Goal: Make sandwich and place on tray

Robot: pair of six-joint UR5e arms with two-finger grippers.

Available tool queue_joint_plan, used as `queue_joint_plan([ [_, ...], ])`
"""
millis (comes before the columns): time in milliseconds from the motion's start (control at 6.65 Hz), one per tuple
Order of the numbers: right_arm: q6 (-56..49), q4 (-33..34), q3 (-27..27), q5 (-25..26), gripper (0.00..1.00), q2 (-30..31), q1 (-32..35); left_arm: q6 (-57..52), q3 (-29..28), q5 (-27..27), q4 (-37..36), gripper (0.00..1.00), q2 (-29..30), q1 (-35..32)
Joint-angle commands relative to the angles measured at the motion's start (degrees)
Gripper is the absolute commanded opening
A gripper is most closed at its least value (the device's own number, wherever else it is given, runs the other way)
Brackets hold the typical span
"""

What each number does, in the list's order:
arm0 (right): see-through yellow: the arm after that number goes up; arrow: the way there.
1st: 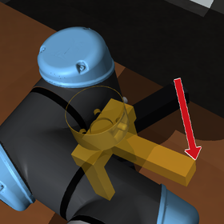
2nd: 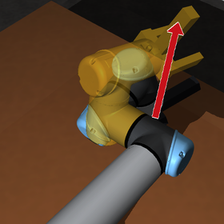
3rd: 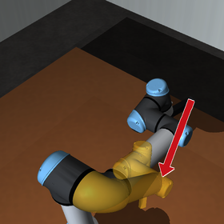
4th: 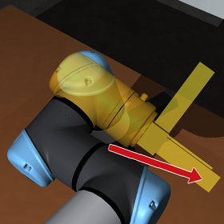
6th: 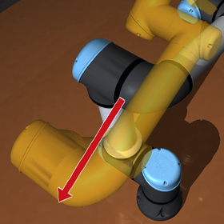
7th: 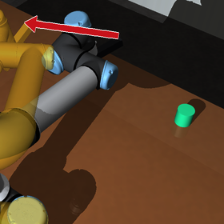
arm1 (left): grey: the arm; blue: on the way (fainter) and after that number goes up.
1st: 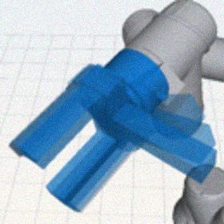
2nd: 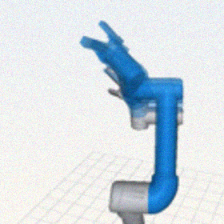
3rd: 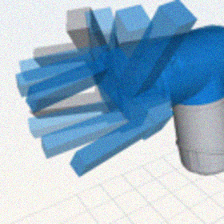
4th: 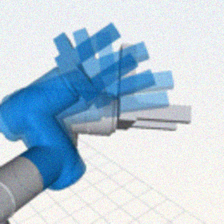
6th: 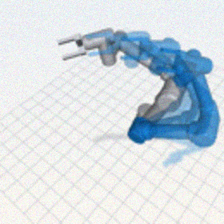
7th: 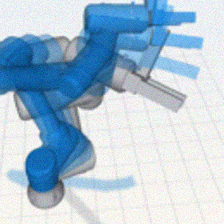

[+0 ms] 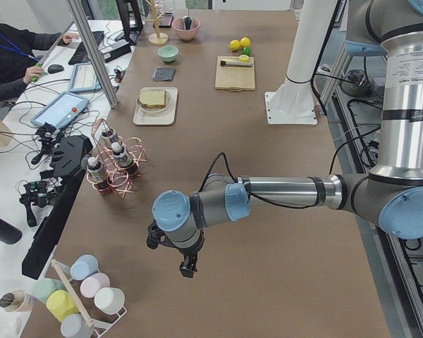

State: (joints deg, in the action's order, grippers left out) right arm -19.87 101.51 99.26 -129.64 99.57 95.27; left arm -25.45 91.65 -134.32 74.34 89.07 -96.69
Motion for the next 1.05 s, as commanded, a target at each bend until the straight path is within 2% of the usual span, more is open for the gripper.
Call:
queue_joint_plan([
  [0, 0.1, 0.0, -0.1, 0.0, 1.0, -0.1, 0.0, 0.0, 0.1, -0.1, 0.0, 0.99, 0.0, 0.0],
  [601, 0.0, 0.0, -0.5, 0.1, 1.0, 0.0, 0.0, -0.1, -0.2, -0.2, -0.1, 0.99, -0.1, 0.9],
  [752, 0.0, 0.0, -0.3, 0.1, 1.0, 0.2, 0.0, 0.0, -0.2, -0.1, -0.3, 0.99, 0.1, 3.9],
  [902, 0.1, 0.0, -0.4, -0.1, 1.0, 0.1, 0.0, 0.0, -0.2, -0.2, -0.1, 0.99, 0.1, 4.2],
])
